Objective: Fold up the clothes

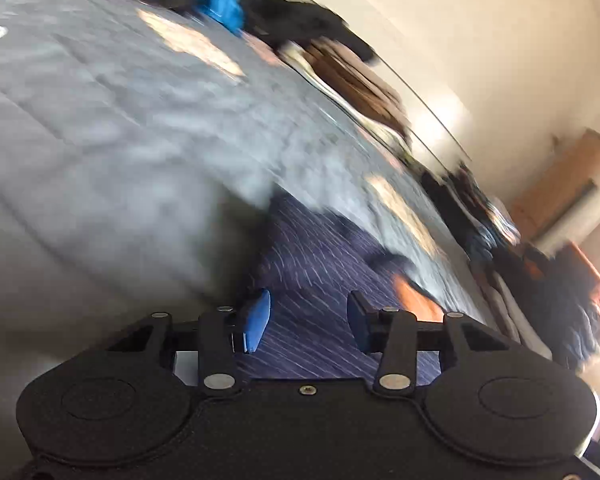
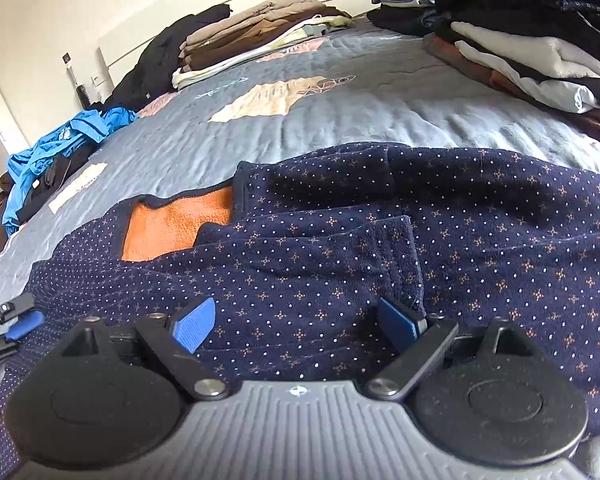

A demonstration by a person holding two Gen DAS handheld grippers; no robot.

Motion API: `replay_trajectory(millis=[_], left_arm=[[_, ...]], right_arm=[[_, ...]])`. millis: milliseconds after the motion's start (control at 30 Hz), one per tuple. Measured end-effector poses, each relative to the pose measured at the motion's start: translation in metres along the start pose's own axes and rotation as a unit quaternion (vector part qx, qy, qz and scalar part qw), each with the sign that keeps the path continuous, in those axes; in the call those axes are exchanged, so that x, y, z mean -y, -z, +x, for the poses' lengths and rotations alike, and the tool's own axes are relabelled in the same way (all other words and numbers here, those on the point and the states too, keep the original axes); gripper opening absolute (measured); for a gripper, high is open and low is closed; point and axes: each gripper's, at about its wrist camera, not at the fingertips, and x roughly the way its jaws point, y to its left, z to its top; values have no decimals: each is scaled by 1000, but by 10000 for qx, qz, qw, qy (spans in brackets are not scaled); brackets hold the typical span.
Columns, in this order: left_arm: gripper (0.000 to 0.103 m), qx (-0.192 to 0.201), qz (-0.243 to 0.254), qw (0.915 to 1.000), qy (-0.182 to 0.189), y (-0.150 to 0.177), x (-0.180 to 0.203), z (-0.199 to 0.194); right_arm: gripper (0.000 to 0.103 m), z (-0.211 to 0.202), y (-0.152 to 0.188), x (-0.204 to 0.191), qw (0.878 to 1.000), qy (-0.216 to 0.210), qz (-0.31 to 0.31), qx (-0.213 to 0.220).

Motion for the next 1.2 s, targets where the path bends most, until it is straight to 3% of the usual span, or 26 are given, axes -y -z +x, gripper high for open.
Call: replay_trajectory(millis=[133,233,333,400,500,633,733,867,933,1033,1100,1133,1200], left_arm=[[44,99,-10,9998,-168,-10,-9,-10],[47,271,-335,9988,223,-16,-6,-24],[60,325,-324,9958,795,-12,18,-29],[62,20,-295,9921,1223,0,37,-27],[63,-433,13,9897,1363,30,63,-23],[63,-845,370,9920,866,57,57,-17],[52,-945,360,9927,656,51,34,-15],[70,-557,1145,9912,351,18,54,-38],[70,-343,1890,9814,4,-1,73,-34],[68,-57,2965,9535,-546,-27,102,-19],[61,-146,3399,9369,-805,-39,108,6],[58,-228,3478,9331,-886,-44,109,17],[58,-377,3445,9347,-792,-49,109,35]], right_arm=[[89,1,1,-2,10000,36,-68,-3],[89,0,1,-2,10000,39,-60,9],[89,-1,1,-1,10000,28,-27,24],[89,-1,1,-1,10000,22,-16,35],[89,-2,1,-1,10000,21,-6,58],[89,-4,-2,0,10000,-3,46,49],[89,-9,-2,-1,9999,6,158,42],[89,-28,-1,-4,9995,58,285,147],[89,-43,1,-4,9982,39,509,302],[89,-66,6,-6,9960,39,769,463],[89,-82,12,-10,9948,49,843,570],[89,-92,15,-13,9945,39,825,650],[89,-107,22,-18,9940,8,758,791]])
